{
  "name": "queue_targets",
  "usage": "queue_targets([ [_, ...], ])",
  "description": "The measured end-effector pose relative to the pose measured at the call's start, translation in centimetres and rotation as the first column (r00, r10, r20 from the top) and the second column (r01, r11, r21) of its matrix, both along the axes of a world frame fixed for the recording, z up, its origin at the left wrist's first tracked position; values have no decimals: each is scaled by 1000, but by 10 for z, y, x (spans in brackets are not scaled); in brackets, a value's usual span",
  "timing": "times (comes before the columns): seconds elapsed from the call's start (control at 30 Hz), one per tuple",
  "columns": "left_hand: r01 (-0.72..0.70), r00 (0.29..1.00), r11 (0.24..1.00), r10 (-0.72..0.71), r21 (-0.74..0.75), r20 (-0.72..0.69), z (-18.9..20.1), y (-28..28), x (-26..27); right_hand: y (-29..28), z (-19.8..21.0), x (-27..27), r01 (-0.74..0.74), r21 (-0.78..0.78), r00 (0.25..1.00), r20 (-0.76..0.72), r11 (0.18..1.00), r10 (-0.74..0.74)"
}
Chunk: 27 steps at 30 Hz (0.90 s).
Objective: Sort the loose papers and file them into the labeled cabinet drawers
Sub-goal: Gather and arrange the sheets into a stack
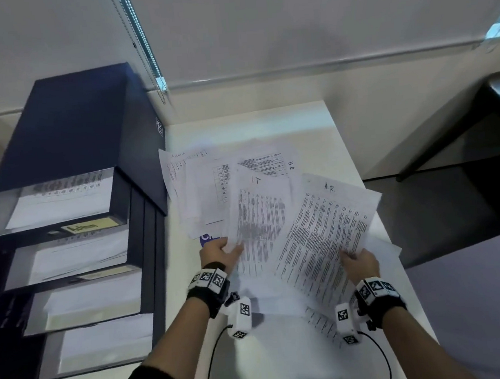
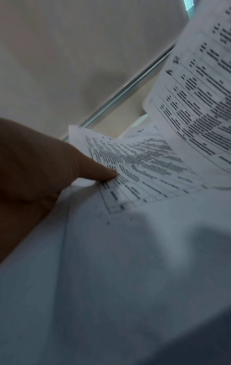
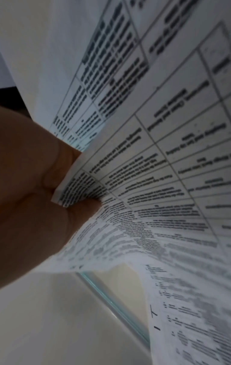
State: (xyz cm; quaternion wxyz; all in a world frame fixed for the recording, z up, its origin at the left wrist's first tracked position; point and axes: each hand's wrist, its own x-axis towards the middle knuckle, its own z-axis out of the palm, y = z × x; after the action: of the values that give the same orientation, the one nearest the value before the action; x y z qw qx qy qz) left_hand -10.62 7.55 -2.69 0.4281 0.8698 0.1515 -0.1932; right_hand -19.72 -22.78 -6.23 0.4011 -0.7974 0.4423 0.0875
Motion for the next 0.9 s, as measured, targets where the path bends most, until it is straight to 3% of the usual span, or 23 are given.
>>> queue_targets([
  [0.17, 130, 990, 990, -127, -58, 60, 15, 29, 1, 7, 32, 12, -6, 35, 981, 192, 999, 0],
  [0.27, 251, 952, 968, -242, -26, 187, 42, 40, -4, 15, 58, 23, -2, 74, 952, 304, 997, -20],
  [0.33, 256, 929, 967, -241, -16, 280, 70, 51, -5, 28, 82, 28, -36, 125, 916, 401, 991, -17],
  [0.47, 284, 825, 958, -258, 27, 503, 130, 99, -2, 74, 141, 31, -203, 225, 814, 579, 953, 36],
  [0.53, 211, 748, 975, -207, 69, 631, 169, 136, -1, 103, 165, 29, -325, 225, 779, 614, 919, 126],
  [0.6, 130, 633, 987, -157, 96, 758, 205, 177, -3, 134, 184, 26, -443, 231, 748, 628, 867, 214],
  [0.67, 61, 553, 998, -20, -16, 833, 239, 217, -12, 168, 199, 19, -559, 231, 721, 610, 797, 328],
  [0.77, 7, 514, 981, 164, -195, 842, 275, 270, -34, 223, 220, 0, -738, 200, 640, 511, 645, 574],
  [0.9, -58, 462, 963, 260, -264, 848, 289, 337, -64, 287, 242, -23, -871, 188, 486, 457, 453, 745],
])
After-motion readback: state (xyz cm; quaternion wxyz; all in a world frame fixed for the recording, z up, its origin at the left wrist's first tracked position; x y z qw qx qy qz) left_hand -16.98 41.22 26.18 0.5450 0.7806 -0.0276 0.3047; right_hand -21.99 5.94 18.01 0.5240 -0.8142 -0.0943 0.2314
